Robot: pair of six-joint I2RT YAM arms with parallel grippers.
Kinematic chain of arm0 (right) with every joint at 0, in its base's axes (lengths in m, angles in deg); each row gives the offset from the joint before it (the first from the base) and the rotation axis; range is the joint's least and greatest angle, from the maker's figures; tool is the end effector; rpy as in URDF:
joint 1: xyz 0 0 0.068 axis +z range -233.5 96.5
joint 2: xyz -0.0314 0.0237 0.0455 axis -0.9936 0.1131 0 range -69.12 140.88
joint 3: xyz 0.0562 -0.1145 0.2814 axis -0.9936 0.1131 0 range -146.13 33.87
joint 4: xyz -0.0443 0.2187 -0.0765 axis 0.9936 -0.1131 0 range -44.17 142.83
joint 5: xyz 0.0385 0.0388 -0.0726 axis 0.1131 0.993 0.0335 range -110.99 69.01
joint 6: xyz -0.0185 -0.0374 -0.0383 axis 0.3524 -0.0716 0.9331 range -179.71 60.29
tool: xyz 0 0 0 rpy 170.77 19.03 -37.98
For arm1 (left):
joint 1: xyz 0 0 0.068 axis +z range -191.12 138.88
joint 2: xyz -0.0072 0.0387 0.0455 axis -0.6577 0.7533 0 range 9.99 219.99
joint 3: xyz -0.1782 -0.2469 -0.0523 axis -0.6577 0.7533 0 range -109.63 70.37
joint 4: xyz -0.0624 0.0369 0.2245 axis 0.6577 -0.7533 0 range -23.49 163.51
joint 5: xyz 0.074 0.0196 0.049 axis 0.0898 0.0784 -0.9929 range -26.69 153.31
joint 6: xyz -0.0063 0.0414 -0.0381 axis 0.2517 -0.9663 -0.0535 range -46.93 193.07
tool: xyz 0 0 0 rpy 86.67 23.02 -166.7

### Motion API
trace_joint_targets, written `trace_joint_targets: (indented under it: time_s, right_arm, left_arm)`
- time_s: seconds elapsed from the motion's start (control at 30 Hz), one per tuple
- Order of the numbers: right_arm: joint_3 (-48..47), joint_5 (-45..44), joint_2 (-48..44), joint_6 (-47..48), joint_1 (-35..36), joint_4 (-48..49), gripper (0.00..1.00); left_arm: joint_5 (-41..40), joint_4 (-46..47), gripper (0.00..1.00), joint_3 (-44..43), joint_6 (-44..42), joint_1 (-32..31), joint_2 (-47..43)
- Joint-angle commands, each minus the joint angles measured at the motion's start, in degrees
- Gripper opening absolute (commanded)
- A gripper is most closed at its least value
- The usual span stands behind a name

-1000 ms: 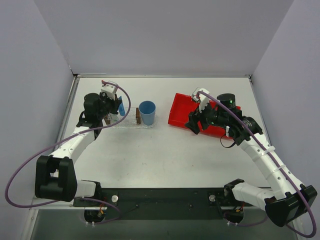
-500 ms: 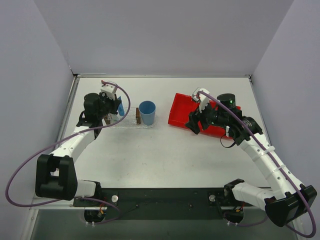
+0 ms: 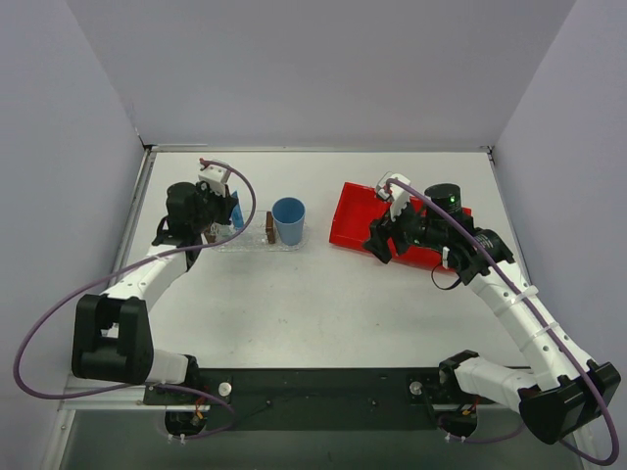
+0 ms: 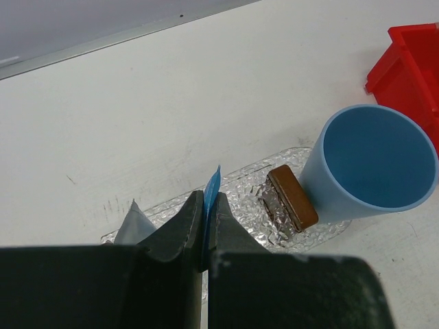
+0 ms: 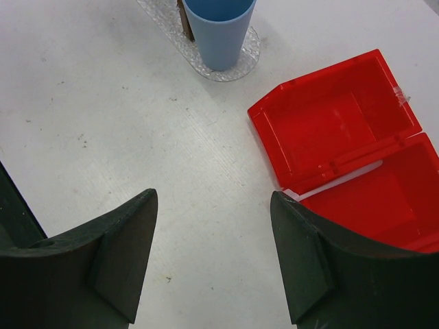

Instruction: Prepare toiletry sets of a toothbrush and toothpaste on the tray

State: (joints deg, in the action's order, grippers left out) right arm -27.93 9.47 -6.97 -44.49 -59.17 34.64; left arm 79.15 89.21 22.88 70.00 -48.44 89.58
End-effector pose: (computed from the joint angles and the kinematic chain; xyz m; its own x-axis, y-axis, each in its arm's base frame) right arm 0.1736 0.1005 0.4041 -0.0713 -0.2806 -0.9572 -0.8414 0.5323 -0.0934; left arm 0.2854 -0.0475 0.3133 -0.2593 0.0852 -0.9620 0.3966 0.9176 -0.0256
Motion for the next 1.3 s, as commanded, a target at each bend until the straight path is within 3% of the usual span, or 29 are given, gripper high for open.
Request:
trace_joint_targets:
  time_s: [0.0,1.27]
  right_arm:
    - [0.36,1.45,-0.19,0.42,-0.43,1.76,0.61]
    - [0.72,1.71,0.69,0.86,-0.70,2.11,0.61]
  left_arm:
    - [0.07,5.04,0.00,-1.56,1.57,0.81,0.48]
    - [1.13,7.76,0.00,-0.59,2.72,0.98,5.40]
